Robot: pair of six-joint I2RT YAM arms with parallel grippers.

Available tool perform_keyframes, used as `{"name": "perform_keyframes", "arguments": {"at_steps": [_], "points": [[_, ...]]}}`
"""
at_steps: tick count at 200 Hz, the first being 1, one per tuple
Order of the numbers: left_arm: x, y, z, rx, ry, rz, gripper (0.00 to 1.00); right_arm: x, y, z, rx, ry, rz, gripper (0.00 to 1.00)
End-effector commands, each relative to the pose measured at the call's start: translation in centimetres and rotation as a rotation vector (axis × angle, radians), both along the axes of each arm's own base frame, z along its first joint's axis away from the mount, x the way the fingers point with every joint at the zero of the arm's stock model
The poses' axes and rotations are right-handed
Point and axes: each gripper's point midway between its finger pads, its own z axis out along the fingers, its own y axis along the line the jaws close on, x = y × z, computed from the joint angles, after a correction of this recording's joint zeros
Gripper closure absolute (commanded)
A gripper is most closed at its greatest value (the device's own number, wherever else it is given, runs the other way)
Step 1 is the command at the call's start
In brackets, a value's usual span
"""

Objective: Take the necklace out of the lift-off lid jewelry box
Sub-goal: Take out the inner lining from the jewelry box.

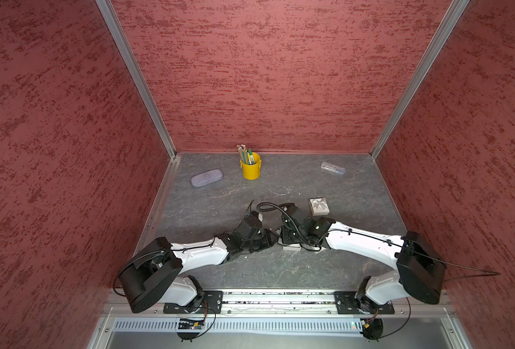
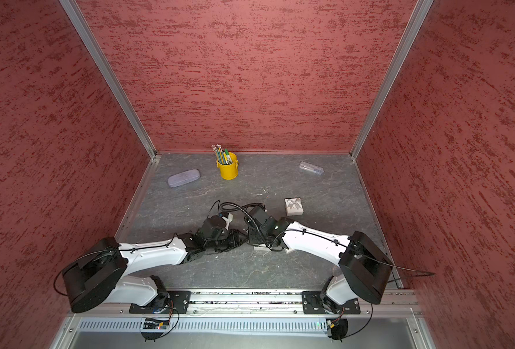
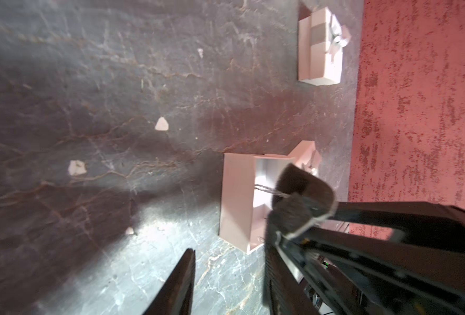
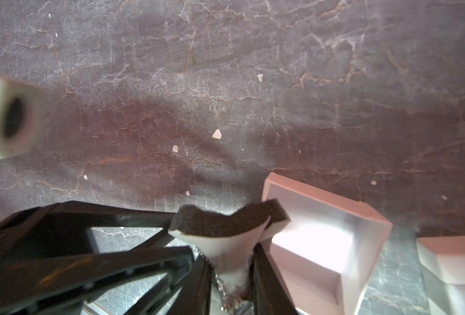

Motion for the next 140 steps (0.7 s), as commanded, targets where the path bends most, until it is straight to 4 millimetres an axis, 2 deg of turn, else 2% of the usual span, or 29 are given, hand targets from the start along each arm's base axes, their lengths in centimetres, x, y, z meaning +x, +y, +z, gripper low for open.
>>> {"name": "perform_keyframes", "arguments": {"at_steps": [1, 41, 79, 97, 140], "points": [[0.4, 0.6, 0.8, 0.016, -0.037, 0.001, 0.56, 0.4, 0.3, 1.7, 0.065, -0.029, -0.021, 0.73], [0.4, 0.8, 1.8, -0.018, -0.078, -0.035, 0.57, 1.1, -0.1, 3.4, 0.070, -0.078, -0.043, 0.73], [0.6, -0.7, 5.8, -0.094, -0.246, -0.158, 0.57, 2.3, -1.2, 6.8, 0.034, -0.172, -0.074, 0.73], [0.4, -1.4, 7.7, -0.111, -0.326, -0.236, 0.54, 2.6, -1.6, 8.7, 0.045, -0.216, -0.083, 0.73], [-0.5, -2.9, 10.4, -0.169, -0.430, -0.370, 0.47, 3.1, -1.8, 12.9, 0.087, -0.282, -0.098, 0.73]]}}
